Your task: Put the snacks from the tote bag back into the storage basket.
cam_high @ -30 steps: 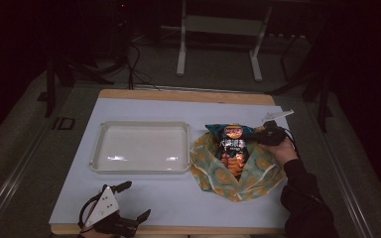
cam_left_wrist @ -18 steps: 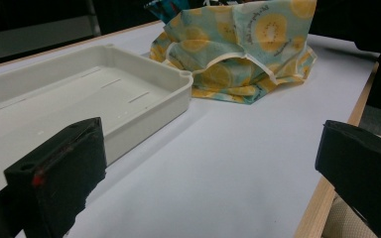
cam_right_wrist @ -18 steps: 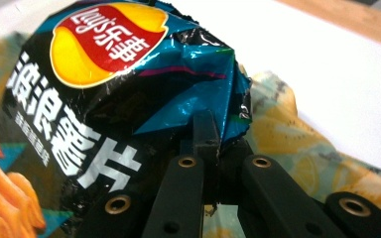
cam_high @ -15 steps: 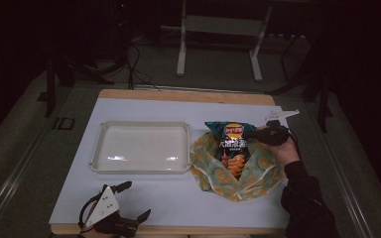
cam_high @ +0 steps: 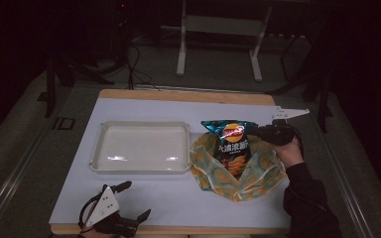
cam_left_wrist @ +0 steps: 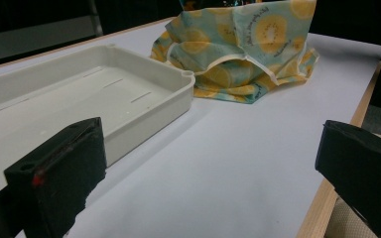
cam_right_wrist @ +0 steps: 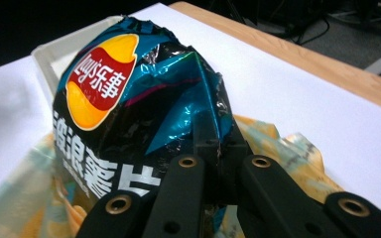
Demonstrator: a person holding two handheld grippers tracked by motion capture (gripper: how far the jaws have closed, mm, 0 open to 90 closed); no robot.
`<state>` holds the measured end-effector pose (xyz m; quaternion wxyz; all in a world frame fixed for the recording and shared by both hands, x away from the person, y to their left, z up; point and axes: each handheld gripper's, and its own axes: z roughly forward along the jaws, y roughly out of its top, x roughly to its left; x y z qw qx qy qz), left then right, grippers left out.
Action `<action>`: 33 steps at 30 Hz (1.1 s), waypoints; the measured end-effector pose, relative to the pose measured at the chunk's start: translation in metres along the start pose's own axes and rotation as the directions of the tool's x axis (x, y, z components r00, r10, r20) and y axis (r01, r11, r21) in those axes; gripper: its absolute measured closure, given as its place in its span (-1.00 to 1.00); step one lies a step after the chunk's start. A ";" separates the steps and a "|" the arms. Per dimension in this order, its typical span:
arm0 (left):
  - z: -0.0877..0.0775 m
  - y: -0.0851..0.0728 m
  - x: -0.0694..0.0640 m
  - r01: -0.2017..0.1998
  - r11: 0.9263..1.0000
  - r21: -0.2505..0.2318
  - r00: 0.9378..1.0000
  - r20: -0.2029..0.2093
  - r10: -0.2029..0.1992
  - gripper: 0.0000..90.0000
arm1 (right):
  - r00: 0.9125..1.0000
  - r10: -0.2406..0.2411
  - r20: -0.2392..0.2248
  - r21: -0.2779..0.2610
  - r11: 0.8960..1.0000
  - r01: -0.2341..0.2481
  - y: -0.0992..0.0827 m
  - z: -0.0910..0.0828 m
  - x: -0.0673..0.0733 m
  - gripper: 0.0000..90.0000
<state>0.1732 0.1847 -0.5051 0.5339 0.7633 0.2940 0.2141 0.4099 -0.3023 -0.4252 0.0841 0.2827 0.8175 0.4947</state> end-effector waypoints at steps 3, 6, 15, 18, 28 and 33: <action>0.000 0.000 0.000 0.001 1.000 -0.002 1.000 0.000 -0.001 -1.00 | 1.000 -0.011 -0.002 -0.013 1.000 0.011 0.005 -0.003 0.004 1.00; 0.000 0.000 0.000 0.000 1.000 -0.002 1.000 -0.001 0.000 -1.00 | 1.000 -0.013 -0.006 -0.033 0.999 0.013 0.011 -0.007 0.009 1.00; 0.000 0.000 0.000 0.002 1.000 -0.002 1.000 0.000 -0.002 -1.00 | 0.999 -0.037 0.001 -0.047 0.998 0.037 0.025 -0.014 0.016 1.00; 0.000 0.000 0.000 0.003 1.000 -0.003 1.000 0.001 -0.003 -1.00 | 0.999 -0.042 0.000 -0.061 0.997 0.042 0.030 -0.018 0.018 1.00; 0.000 0.000 0.000 0.003 1.000 -0.001 1.000 0.001 -0.003 -1.00 | 0.999 -0.049 0.017 -0.112 0.992 0.051 0.051 -0.035 0.025 1.00; 0.001 0.000 0.000 0.002 1.000 0.000 1.000 0.002 -0.002 -1.00 | 0.997 -0.071 0.032 -0.121 0.990 0.075 0.066 -0.042 0.032 1.00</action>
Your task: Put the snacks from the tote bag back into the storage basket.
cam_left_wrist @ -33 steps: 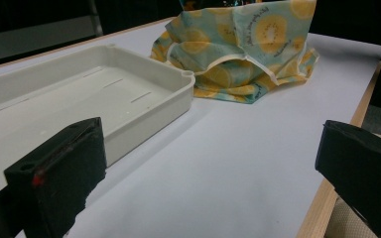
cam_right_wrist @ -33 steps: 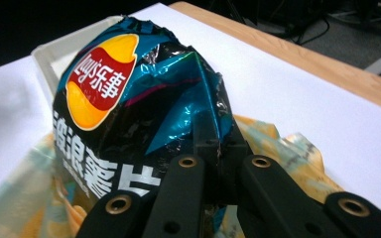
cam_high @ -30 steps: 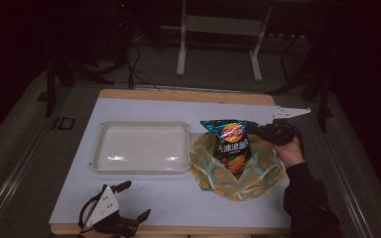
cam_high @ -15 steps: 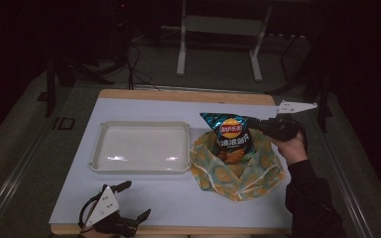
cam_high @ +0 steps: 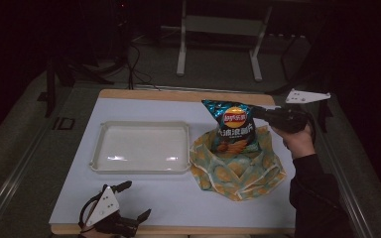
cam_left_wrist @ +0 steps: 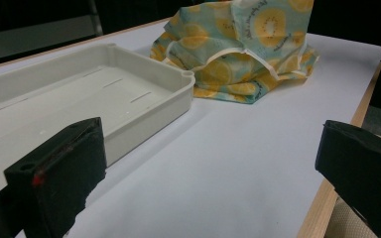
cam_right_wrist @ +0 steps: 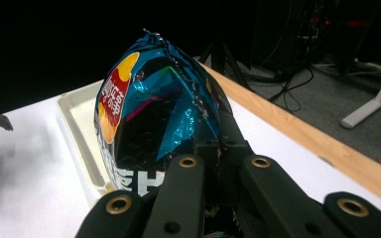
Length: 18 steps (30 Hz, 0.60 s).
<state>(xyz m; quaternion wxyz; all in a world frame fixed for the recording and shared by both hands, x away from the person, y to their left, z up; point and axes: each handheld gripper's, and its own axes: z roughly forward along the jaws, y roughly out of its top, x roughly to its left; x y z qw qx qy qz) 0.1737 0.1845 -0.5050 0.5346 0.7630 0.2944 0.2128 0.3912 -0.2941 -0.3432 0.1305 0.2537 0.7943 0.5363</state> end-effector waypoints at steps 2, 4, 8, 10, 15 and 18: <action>0.000 0.000 0.000 0.000 1.000 0.000 1.000 0.000 0.000 -1.00 | 1.000 -0.004 0.000 -0.011 1.000 0.004 0.007 -0.002 0.001 1.00; 0.000 0.000 0.000 0.000 1.000 0.001 1.000 0.000 0.000 -1.00 | 1.000 -0.007 0.002 -0.019 1.000 0.007 0.015 -0.003 0.004 1.00; 0.000 0.000 0.000 0.001 1.000 -0.002 1.000 0.002 -0.001 -1.00 | 1.000 -0.016 0.006 -0.024 1.000 0.016 0.029 -0.003 0.009 1.00; 0.000 0.000 0.000 0.001 1.000 -0.002 1.000 0.002 -0.001 -1.00 | 1.000 -0.020 0.000 -0.030 0.999 0.020 0.035 -0.002 0.011 1.00; -0.001 0.000 0.000 0.000 1.000 -0.001 1.000 0.003 0.000 -1.00 | 1.000 -0.022 -0.006 -0.035 0.999 0.021 0.048 0.010 0.018 1.00; -0.001 0.000 0.000 -0.001 1.000 -0.002 1.000 0.002 0.001 -1.00 | 1.000 -0.030 -0.009 -0.035 0.999 0.030 0.053 0.016 0.021 1.00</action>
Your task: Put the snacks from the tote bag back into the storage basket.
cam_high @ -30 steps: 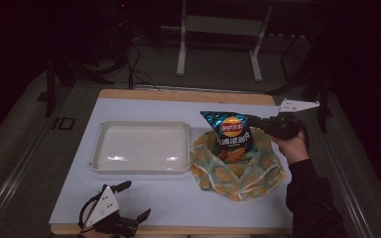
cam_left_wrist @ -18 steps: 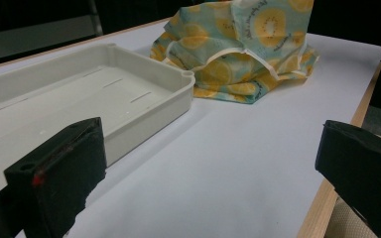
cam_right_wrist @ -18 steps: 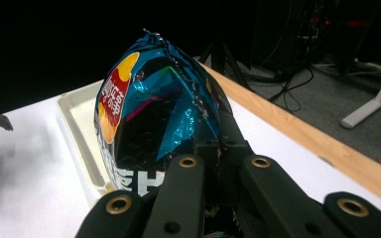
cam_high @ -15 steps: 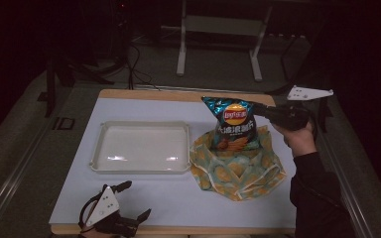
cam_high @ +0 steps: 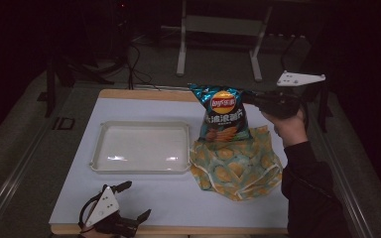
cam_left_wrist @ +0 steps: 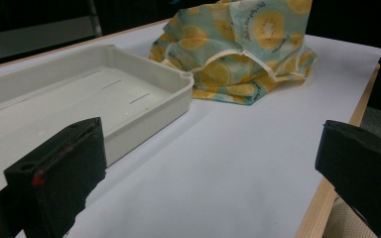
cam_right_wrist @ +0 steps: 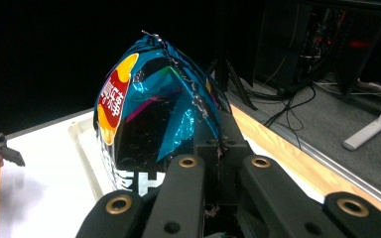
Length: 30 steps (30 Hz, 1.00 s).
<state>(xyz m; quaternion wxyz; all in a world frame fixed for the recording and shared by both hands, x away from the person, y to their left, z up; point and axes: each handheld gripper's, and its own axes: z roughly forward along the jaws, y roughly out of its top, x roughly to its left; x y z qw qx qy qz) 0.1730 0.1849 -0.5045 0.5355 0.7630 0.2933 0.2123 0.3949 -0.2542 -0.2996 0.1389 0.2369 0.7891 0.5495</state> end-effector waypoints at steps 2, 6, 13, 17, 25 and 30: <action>0.000 0.000 0.000 0.000 1.000 -0.001 1.000 0.001 0.000 -1.00 | 1.000 -0.005 -0.012 -0.002 1.000 0.005 0.007 0.011 0.006 1.00; 0.000 0.000 -0.001 0.002 1.000 -0.005 1.000 0.002 -0.002 -1.00 | 1.000 -0.006 -0.020 -0.010 1.000 0.005 0.014 0.026 0.013 1.00; -0.001 0.000 -0.001 -0.002 1.000 -0.006 1.000 0.007 0.002 -1.00 | 0.998 -0.016 -0.054 0.000 1.000 0.016 0.020 0.061 0.032 1.00; -0.002 0.000 -0.001 -0.004 1.000 -0.006 1.000 0.009 0.004 -1.00 | 0.998 -0.020 -0.064 0.027 0.999 0.022 0.020 0.077 0.040 1.00; -0.002 0.000 -0.001 -0.005 1.000 -0.007 1.000 0.012 0.005 -1.00 | 0.992 -0.031 -0.126 0.025 0.999 0.034 0.018 0.114 0.063 1.00; -0.002 0.000 -0.002 -0.004 1.000 -0.005 1.000 0.014 0.004 -1.00 | 0.988 -0.028 -0.152 0.009 1.000 0.029 0.018 0.131 0.073 1.00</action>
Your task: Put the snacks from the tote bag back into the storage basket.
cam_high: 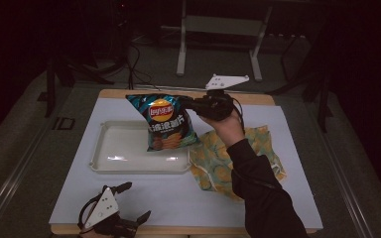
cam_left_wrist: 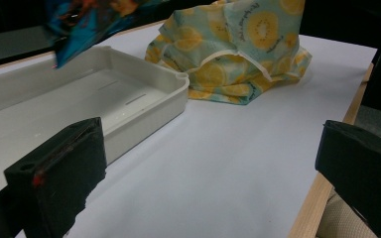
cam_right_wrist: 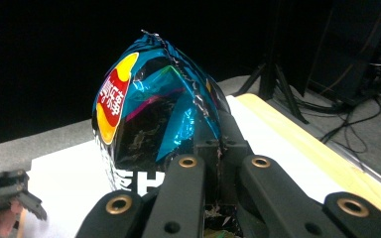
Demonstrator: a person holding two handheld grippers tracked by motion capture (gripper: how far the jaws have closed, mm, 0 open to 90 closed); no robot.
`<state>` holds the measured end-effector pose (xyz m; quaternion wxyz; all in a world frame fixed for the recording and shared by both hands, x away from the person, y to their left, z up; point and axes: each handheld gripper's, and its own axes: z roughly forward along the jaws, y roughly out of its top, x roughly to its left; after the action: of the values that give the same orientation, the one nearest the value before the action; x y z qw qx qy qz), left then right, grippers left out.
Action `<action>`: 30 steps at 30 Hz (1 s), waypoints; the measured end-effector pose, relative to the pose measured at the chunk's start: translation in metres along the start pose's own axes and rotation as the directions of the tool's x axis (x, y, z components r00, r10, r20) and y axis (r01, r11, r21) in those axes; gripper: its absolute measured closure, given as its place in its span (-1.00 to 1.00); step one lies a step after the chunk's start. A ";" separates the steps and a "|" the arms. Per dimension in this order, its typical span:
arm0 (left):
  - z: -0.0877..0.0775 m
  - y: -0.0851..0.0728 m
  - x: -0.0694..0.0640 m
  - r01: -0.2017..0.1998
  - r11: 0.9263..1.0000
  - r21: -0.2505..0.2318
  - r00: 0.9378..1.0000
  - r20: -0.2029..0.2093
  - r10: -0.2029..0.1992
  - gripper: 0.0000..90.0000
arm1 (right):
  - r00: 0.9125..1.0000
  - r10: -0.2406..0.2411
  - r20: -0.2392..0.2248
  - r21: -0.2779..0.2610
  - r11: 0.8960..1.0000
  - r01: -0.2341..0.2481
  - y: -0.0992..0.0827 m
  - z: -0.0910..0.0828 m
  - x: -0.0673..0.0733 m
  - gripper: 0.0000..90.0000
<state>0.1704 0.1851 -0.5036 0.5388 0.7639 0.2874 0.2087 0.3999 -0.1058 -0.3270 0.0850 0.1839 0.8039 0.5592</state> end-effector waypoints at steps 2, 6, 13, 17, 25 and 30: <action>0.000 0.000 0.000 -0.001 1.000 0.000 1.000 0.002 0.001 -1.00 | 1.000 0.002 -0.002 0.000 1.000 -0.002 0.000 0.008 0.003 1.00; -0.001 0.000 0.000 0.001 1.000 -0.005 1.000 0.001 -0.001 -1.00 | 1.000 0.009 -0.015 -0.016 1.000 -0.009 0.000 0.018 0.006 1.00; -0.001 0.000 0.000 0.003 1.000 -0.006 1.000 0.003 -0.003 -1.00 | 0.999 0.022 -0.048 -0.047 0.999 -0.024 -0.004 0.042 0.015 1.00; -0.001 0.000 0.000 0.002 1.000 -0.004 1.000 0.005 -0.002 -1.00 | 0.998 0.026 -0.057 -0.044 0.999 -0.028 -0.005 0.053 0.019 1.00; -0.001 0.000 0.000 0.001 1.000 -0.006 1.000 0.007 -0.001 -1.00 | 0.993 0.066 -0.093 -0.031 0.997 -0.069 -0.020 0.087 0.029 1.00; -0.001 0.000 0.000 -0.001 1.000 -0.005 1.000 0.008 0.001 -1.00 | 0.991 0.088 -0.103 -0.015 0.996 -0.090 -0.034 0.100 0.031 1.00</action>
<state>0.1697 0.1859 -0.5032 0.5417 0.7635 0.2846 0.2065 0.3986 -0.0169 -0.3923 0.0207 0.1901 0.7925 0.5791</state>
